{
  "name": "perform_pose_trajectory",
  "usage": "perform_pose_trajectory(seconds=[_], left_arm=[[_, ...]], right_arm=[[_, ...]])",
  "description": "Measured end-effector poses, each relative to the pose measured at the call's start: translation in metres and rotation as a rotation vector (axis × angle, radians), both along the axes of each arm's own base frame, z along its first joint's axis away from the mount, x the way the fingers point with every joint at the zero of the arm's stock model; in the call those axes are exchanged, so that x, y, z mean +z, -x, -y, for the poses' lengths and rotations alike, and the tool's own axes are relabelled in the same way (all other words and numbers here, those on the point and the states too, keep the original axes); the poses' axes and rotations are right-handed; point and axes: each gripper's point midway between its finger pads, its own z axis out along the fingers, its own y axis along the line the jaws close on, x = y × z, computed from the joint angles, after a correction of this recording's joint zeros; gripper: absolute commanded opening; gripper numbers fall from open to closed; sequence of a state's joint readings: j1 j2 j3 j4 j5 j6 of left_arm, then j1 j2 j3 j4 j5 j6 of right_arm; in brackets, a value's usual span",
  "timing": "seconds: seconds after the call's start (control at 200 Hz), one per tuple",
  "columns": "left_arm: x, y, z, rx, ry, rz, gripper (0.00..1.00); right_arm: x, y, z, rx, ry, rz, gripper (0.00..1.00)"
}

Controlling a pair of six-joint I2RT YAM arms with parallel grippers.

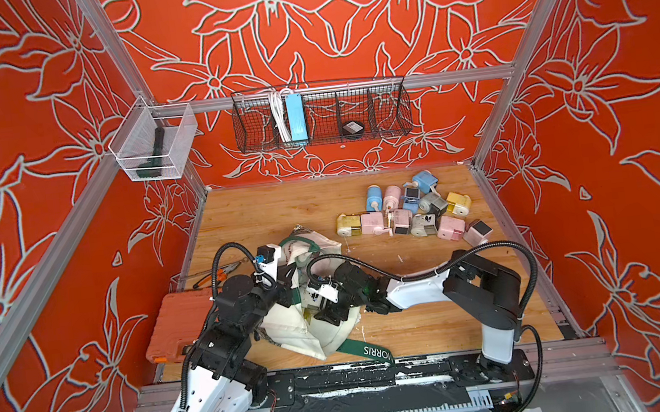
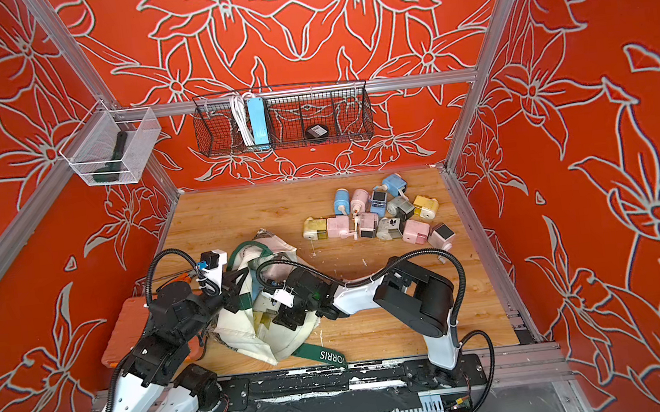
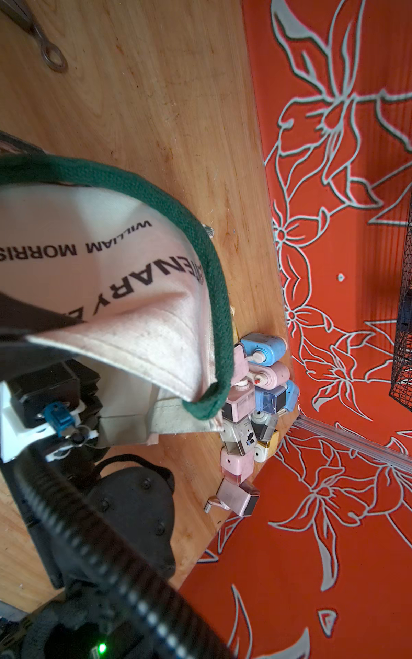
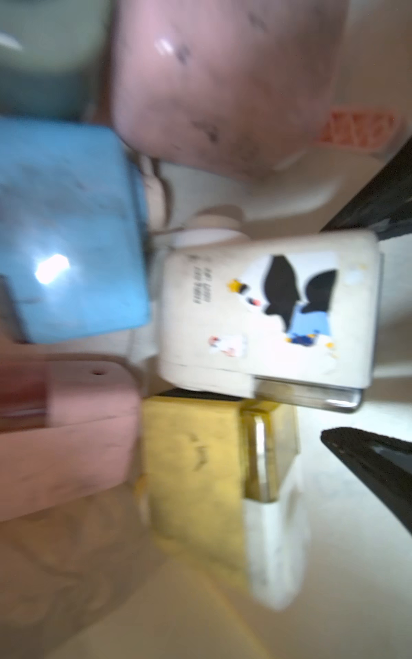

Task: Take out the pencil sharpeners from the tote bags
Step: Pick up the pencil sharpener from the canvas bag.

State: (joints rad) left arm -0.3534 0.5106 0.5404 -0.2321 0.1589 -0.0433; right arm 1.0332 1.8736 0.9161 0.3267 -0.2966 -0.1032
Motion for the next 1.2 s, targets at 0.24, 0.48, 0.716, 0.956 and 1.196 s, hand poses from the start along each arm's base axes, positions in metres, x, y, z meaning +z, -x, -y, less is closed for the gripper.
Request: perform_pose_trajectory(seconds=[0.24,0.48,0.716,0.956,1.196], left_arm=[[0.0,0.0,0.0,0.0,0.0,0.0,0.0],[0.0,0.0,0.0,0.0,0.0,0.0,0.0],[0.0,0.0,0.0,0.0,0.001,-0.001,0.0],[0.0,0.0,0.0,0.0,0.002,0.0,0.0],[0.0,0.0,0.0,0.002,0.002,0.001,0.0]], right_arm=[[-0.004,-0.006,-0.003,-0.007,-0.002,0.036,0.78],[-0.011,-0.019,-0.021,-0.019,-0.021,0.05,0.75],[-0.007,-0.022,-0.021,-0.061,-0.06,0.044,0.53],[0.017,-0.01,0.002,-0.086,-0.083,0.033,0.47],[0.083,0.002,0.027,-0.112,-0.172,0.068,0.44]])
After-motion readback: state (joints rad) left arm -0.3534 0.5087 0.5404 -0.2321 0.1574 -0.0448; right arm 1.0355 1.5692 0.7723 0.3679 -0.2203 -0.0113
